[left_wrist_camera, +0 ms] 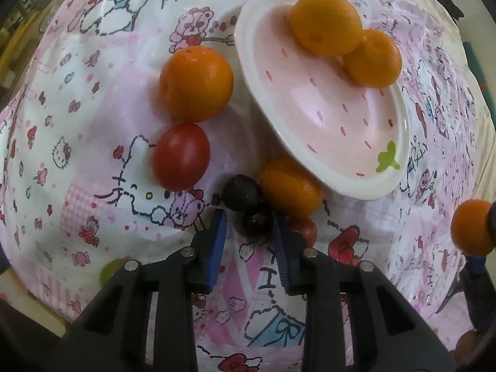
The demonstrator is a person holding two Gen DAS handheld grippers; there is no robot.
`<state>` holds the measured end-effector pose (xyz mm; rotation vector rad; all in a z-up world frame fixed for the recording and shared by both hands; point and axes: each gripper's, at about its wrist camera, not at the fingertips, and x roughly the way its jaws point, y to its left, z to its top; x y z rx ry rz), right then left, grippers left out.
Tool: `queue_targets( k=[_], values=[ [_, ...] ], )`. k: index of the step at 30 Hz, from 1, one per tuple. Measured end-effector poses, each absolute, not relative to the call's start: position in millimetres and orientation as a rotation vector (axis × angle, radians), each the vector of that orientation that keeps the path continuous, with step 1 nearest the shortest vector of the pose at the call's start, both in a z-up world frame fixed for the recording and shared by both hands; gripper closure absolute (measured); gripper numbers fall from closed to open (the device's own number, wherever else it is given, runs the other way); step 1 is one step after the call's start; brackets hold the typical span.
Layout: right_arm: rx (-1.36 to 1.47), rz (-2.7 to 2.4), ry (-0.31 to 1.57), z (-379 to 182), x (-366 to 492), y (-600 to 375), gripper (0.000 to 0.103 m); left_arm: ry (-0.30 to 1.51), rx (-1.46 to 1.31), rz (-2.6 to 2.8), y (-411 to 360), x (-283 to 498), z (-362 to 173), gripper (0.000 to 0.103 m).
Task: Organize fruits
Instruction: 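Grasp a tangerine with the right tool while the left tool grasps the dark grape, then carry the tangerine and grape over the white plate with both tools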
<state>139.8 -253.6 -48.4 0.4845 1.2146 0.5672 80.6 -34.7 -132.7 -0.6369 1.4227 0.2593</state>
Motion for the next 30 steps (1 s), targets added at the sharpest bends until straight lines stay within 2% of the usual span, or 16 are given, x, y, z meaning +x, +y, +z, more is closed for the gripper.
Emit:
queue_targets(
  k=[4, 9, 11, 20, 30],
  values=[
    [0.477, 0.567, 1.218, -49.1, 139.5, -251.6, 0.057, 1.426, -0.612, 0.238, -36.3, 87.3, -136.5, 0.078],
    [0.475, 0.565, 1.217, -49.0, 139.6, -251.2, 0.057, 1.394, -0.618, 0.225, -36.2, 85.1, -136.2, 0.085],
    [0.472, 0.561, 1.217, -49.3, 140.1, -251.2, 0.058, 1.395, -0.640, 0.197, -33.9, 84.3, -136.0, 0.090],
    [0.471, 0.565, 1.210, -46.7, 140.3, -251.7, 0.057, 1.388, -0.626, 0.112, -36.9, 70.3, -105.6, 0.090],
    [0.470, 0.538, 1.194, -36.6, 136.7, -257.6, 0.057, 1.297, -0.459, 0.042, -21.8, 73.0, -53.1, 0.090]
  ],
)
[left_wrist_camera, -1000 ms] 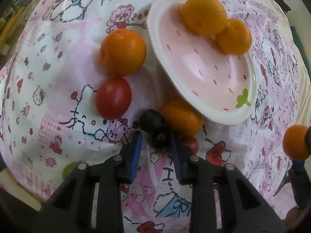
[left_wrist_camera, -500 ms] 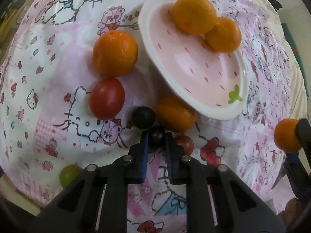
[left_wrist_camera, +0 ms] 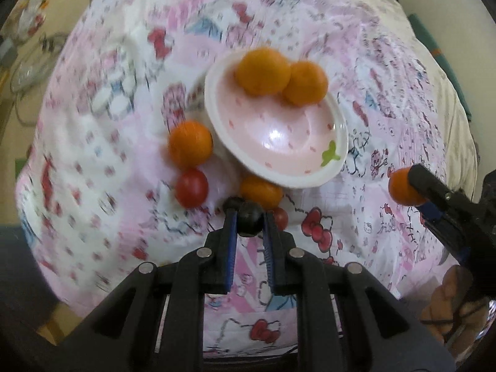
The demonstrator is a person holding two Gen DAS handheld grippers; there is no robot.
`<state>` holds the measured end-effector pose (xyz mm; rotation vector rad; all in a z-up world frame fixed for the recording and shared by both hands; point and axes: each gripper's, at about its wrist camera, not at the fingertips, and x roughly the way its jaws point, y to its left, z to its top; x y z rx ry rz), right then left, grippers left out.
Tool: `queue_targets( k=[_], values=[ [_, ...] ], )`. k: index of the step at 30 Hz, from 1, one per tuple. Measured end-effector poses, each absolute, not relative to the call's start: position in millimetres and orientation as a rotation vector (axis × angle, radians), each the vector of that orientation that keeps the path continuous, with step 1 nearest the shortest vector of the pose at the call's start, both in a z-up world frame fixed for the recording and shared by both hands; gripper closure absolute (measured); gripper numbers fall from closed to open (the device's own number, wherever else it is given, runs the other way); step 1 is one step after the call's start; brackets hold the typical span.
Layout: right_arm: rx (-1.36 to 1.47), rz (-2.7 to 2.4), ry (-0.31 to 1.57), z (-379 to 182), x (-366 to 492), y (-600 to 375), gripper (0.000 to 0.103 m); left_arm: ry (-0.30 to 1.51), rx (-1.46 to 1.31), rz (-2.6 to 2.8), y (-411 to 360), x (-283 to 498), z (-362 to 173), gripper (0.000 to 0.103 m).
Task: Organize fruits
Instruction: 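Carry the tangerine and grape over the white plate with both tools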
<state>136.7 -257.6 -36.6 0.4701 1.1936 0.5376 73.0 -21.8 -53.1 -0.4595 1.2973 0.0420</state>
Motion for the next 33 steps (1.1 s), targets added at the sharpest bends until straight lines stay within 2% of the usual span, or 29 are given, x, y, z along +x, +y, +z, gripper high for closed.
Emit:
queue_targets(
  k=[9, 17, 33],
  values=[
    [0.433, 0.516, 1.180, -24.0, 143.1, -255.7, 0.057, 1.234, -0.319, 0.006, 1.6, 98.8, -26.4, 0.090],
    [0.434, 0.505, 1.167, -22.7, 177.5, -250.7, 0.057, 1.230, -0.227, -0.053, 3.2, 134.3, -24.9, 0.090],
    [0.317, 0.522, 1.301, -87.3, 226.5, -202.2, 0.057, 1.322, -0.146, -0.138, -17.5, 187.0, -84.0, 0.090]
  ],
)
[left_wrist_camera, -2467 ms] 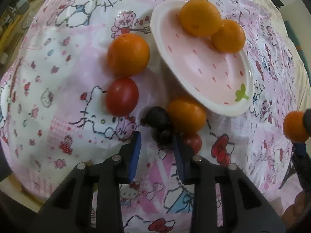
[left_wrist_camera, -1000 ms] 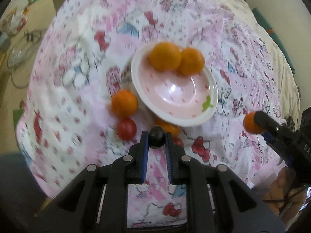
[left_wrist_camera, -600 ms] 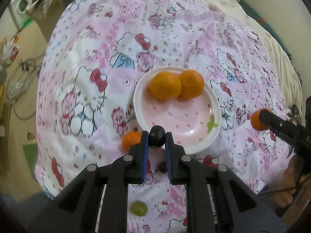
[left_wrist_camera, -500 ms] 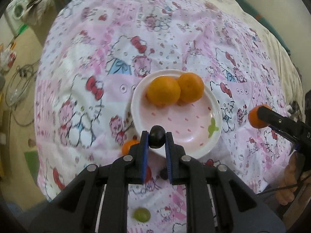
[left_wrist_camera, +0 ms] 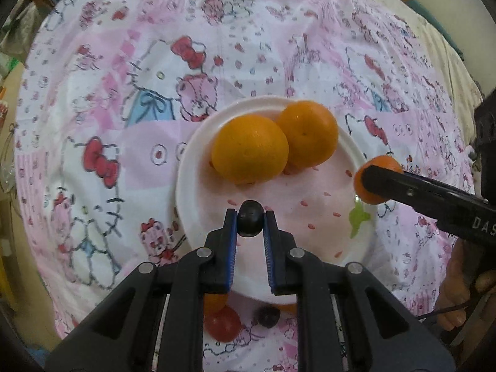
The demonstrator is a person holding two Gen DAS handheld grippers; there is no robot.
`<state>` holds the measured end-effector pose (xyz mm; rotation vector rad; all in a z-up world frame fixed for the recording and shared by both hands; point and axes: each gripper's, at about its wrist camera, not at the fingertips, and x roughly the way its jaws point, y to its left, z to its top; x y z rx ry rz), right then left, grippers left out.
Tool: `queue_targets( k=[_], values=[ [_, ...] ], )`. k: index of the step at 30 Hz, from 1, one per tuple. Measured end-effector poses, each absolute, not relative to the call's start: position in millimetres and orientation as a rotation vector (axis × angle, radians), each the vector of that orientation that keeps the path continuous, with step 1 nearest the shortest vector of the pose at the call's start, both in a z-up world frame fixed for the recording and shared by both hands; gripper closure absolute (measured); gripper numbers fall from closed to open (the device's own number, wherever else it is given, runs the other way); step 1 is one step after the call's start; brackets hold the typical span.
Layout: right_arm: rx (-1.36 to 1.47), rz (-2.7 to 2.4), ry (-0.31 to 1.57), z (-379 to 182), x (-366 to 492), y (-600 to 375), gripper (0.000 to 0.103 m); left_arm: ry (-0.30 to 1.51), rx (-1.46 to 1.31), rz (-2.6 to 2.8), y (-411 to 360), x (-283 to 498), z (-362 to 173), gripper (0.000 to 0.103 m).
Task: Organize fruits
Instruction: 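Carry the tangerine and grape over the white plate with both tools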
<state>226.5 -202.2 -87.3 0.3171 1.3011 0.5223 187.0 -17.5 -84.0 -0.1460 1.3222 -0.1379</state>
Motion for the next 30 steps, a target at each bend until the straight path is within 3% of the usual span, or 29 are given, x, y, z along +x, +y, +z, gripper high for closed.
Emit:
queue_targets(
  k=[23, 24, 28, 30],
  values=[
    [0.339, 0.510, 1.364, -117.4, 233.9, -203.4, 0.055, 1.339, -0.118, -0.156, -30.5, 199.0, -96.9, 0.088],
    [0.341, 0.509, 1.363, -116.8, 234.1, -203.7, 0.055, 1.339, -0.113, -0.156, -32.3, 198.9, -96.3, 0.084],
    [0.341, 0.509, 1.358, -113.1, 234.4, -203.6, 0.055, 1.322, -0.082, -0.143, -36.2, 196.4, -91.0, 0.055],
    [0.346, 0.508, 1.357, -111.6, 234.7, -203.9, 0.055, 1.312, -0.055, -0.142, -37.4, 195.2, -88.1, 0.050]
  ],
)
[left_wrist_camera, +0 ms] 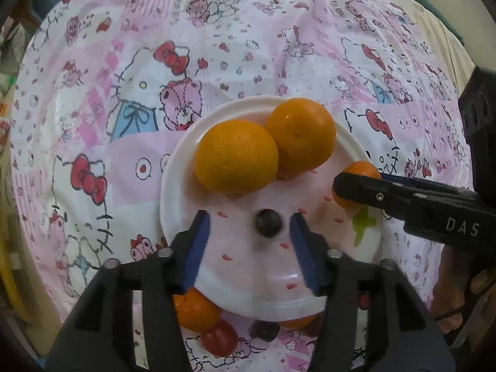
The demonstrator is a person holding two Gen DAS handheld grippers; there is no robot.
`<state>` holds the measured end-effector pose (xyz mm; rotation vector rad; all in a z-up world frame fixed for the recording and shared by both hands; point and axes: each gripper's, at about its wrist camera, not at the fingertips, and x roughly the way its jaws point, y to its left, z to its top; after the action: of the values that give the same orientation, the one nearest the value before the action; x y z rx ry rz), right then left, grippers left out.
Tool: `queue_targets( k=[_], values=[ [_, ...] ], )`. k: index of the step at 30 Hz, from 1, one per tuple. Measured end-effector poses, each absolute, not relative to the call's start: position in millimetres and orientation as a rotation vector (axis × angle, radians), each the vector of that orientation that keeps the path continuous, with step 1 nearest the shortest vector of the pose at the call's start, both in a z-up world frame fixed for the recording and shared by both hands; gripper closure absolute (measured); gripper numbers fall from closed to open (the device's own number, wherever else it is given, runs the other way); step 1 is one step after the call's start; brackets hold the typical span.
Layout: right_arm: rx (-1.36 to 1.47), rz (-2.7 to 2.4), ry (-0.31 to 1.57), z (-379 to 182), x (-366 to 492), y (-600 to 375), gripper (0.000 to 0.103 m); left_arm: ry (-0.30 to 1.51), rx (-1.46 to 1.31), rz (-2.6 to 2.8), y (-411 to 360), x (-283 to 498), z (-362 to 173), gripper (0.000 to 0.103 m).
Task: Organize fruits
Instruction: 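Carry the tangerine and grape over the white plate with both tools, then release the tangerine and grape onto the plate and withdraw both tools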
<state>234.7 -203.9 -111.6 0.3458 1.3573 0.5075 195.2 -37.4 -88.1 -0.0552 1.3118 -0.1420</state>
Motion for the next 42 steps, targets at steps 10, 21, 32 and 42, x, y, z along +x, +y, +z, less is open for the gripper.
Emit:
queue_targets(
  k=[10, 21, 32, 42],
  values=[
    [0.349, 0.495, 1.347, -108.3, 237.0, -205.3, 0.049, 1.315, -0.061, -0.120, -25.0, 190.1, -83.8, 0.023],
    [0.373, 0.504, 1.264, -82.4, 235.6, -211.6, 0.035, 1.290, -0.077, -0.108, -18.5, 182.7, -76.7, 0.023],
    [0.372, 0.505, 1.202, -57.4, 214.3, -221.5, 0.034, 1.277, -0.158, -0.078, -5.3, 161.8, -67.1, 0.023],
    [0.345, 0.530, 1.148, -32.8, 169.0, -230.1, 0.031, 1.229, -0.244, -0.056, 10.1, 128.2, -50.0, 0.023]
  ],
)
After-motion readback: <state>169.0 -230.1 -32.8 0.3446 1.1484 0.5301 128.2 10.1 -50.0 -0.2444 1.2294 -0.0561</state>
